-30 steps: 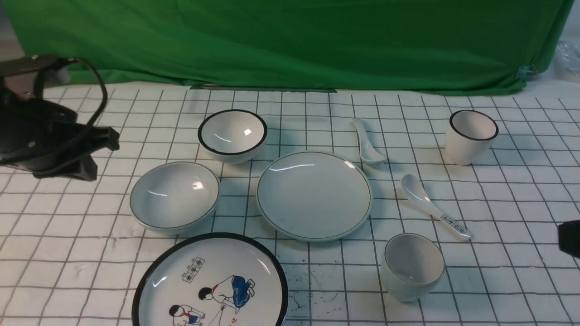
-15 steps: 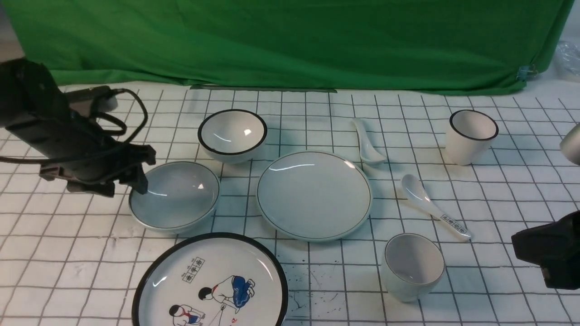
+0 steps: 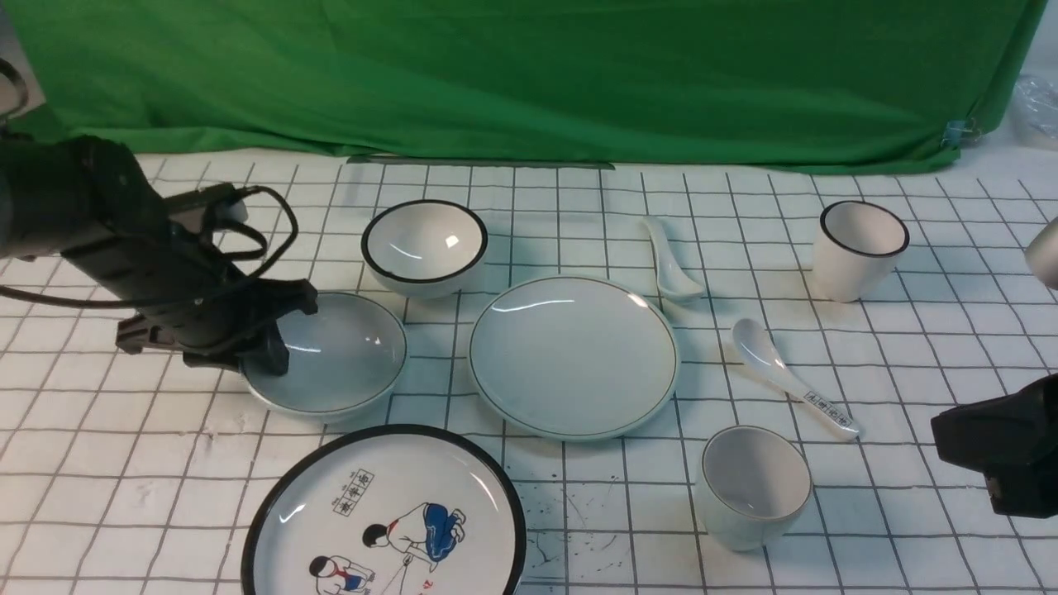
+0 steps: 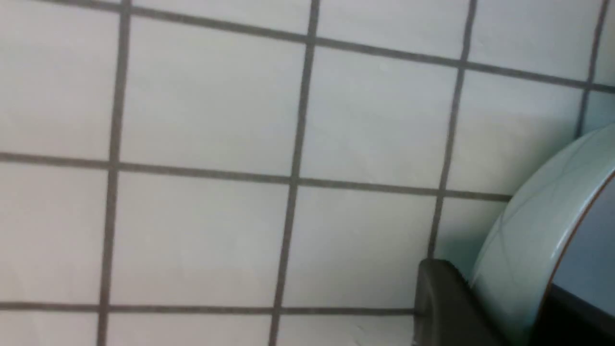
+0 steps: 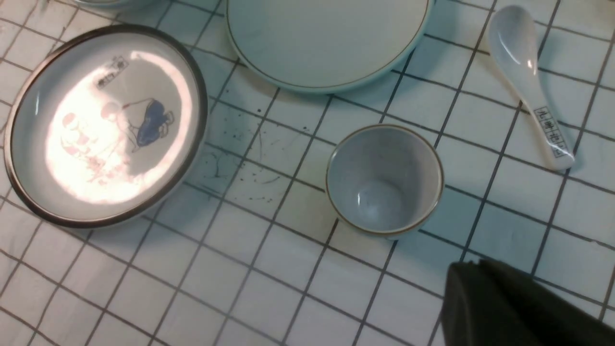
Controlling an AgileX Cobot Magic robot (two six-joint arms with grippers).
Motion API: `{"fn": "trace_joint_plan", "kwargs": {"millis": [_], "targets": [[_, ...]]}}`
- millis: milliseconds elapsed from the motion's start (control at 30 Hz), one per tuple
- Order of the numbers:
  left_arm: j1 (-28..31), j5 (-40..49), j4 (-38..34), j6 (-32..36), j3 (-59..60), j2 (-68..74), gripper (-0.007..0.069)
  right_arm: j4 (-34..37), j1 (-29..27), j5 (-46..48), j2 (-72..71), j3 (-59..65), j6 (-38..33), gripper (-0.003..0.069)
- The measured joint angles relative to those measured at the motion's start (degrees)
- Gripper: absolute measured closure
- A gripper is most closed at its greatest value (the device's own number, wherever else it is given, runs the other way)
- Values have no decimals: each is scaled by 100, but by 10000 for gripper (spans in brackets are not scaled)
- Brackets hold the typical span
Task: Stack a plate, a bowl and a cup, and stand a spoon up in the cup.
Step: Use the left arm to grab a blue rice bowl, then use the left arm to put the blue rice bowl into the blue large plate in the middle
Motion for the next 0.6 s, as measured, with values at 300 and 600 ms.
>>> {"fn": "trace_joint_plan", "kwargs": {"millis": [300, 600], "targets": [[-4, 249, -1078, 535, 34, -852, 571, -5, 5, 0, 0, 0, -41, 615], [-931, -288, -3050, 1486, 34, -1061, 571, -5, 5, -6, 0, 0, -89, 607]]}}
